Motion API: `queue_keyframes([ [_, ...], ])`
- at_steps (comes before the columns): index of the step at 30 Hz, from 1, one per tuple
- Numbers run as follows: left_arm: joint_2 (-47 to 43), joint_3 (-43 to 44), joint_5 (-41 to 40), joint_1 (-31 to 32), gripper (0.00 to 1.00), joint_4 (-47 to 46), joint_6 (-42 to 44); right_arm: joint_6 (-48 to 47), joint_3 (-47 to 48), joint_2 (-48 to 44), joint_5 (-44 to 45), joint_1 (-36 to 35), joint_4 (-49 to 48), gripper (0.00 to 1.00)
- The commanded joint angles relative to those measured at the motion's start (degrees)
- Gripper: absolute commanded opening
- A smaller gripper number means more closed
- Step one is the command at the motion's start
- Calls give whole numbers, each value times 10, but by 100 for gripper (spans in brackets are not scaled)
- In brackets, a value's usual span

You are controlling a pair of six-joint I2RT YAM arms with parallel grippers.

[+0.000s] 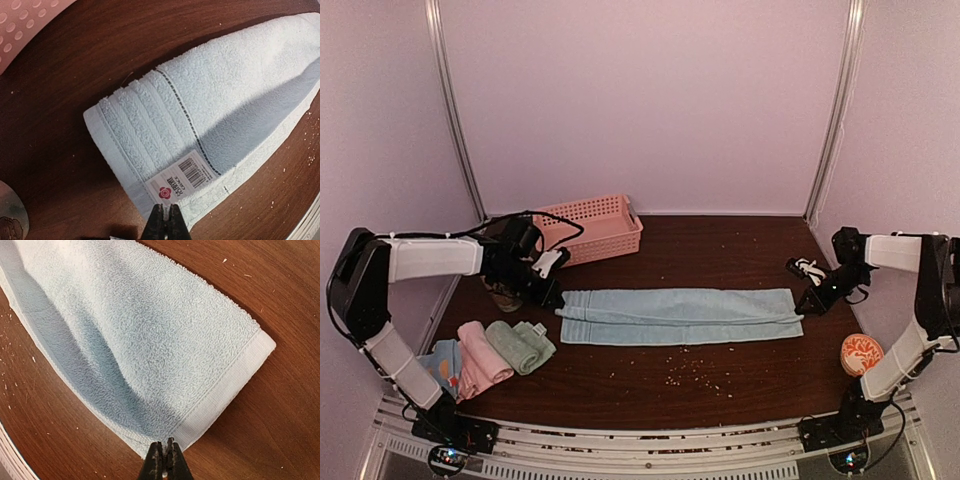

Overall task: Roll the towels
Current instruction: Fold the towel at the center of the board.

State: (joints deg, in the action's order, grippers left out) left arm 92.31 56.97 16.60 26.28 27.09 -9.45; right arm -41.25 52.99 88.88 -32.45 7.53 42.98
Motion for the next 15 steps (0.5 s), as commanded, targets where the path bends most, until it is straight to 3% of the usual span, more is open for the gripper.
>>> queue_keyframes([
  [1, 13, -2, 11, -6, 0, -3, 7, -9, -1, -2, 2, 5, -7, 0],
  [15, 46, -8, 39, -4, 0, -1, 13, -46, -14, 8, 15, 5, 4, 0],
])
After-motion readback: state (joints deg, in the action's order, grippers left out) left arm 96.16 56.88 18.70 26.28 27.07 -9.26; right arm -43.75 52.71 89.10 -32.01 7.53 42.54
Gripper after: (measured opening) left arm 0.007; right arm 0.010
